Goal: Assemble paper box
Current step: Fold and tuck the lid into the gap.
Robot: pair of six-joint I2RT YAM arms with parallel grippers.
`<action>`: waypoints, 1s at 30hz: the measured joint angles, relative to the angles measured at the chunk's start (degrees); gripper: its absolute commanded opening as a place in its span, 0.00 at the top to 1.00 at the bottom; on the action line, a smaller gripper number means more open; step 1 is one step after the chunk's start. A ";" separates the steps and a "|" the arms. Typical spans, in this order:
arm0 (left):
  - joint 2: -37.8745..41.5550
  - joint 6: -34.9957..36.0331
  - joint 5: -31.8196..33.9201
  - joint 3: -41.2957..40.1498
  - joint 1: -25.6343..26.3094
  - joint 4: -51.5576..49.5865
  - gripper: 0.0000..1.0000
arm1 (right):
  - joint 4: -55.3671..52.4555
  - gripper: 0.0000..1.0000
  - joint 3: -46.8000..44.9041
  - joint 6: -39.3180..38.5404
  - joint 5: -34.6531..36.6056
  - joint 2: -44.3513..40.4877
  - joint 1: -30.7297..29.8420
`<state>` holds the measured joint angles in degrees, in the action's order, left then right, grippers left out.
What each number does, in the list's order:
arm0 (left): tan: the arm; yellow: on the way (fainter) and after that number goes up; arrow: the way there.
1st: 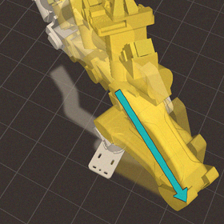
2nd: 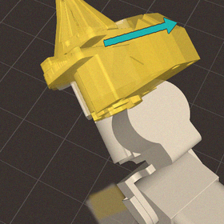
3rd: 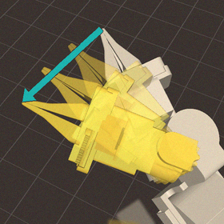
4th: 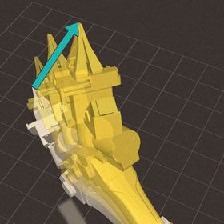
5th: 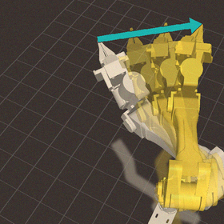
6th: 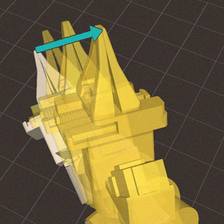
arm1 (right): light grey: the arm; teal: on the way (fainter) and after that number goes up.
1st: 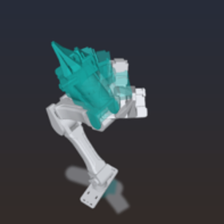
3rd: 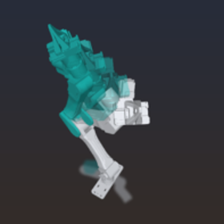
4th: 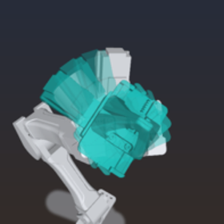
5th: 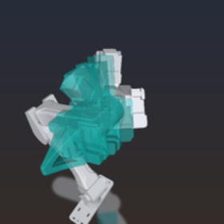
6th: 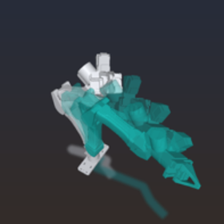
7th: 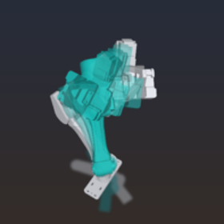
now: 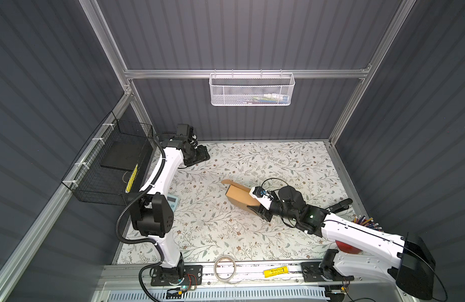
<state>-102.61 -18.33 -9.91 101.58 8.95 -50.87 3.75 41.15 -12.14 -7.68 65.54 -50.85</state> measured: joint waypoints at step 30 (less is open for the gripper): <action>17.97 16.46 -18.56 -18.78 -0.04 5.03 0.32 | -3.67 0.57 2.08 1.25 -7.74 3.63 4.72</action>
<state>-84.64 -1.87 -28.47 82.81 8.91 -45.84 0.08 43.22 -10.90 -15.42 69.17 -46.13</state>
